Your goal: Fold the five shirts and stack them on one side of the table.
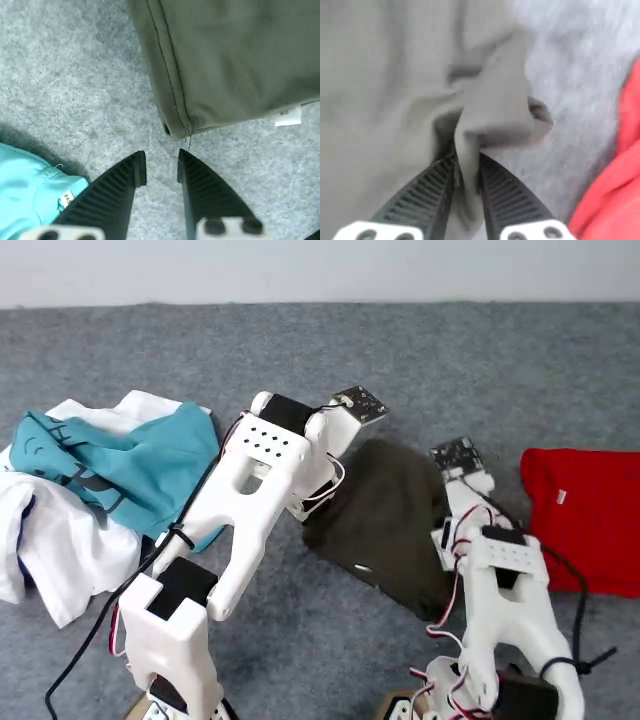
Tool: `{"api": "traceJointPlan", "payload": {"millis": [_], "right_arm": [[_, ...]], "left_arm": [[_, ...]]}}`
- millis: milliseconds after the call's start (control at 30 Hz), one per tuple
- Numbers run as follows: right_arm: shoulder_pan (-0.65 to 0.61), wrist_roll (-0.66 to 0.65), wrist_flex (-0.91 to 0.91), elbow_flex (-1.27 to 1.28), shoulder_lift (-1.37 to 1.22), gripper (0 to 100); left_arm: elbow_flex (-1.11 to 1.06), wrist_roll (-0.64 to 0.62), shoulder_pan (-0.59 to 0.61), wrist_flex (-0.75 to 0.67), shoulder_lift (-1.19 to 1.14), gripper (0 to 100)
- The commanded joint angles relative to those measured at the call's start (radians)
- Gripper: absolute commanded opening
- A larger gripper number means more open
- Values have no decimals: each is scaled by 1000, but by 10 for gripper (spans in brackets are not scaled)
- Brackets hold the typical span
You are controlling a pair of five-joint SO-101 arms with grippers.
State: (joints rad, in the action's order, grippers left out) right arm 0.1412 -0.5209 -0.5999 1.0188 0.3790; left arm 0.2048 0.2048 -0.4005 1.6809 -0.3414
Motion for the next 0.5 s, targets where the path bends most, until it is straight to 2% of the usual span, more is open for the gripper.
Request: {"api": "traceJointPlan", "payload": {"millis": [0, 133, 267, 467], "right_arm": [[-18, -15, 21, -143, 33, 11], [-18, -92, 61, -244, 27, 11], [-12, -155, 148, -238, 16, 11], [22, -167, 255, -224, -159, 14]], "left_arm": [[30, 9, 0, 12, 57, 115], [30, 9, -3, 20, 57, 115], [30, 9, -5, 21, 57, 115], [30, 9, -5, 21, 57, 115]]}}
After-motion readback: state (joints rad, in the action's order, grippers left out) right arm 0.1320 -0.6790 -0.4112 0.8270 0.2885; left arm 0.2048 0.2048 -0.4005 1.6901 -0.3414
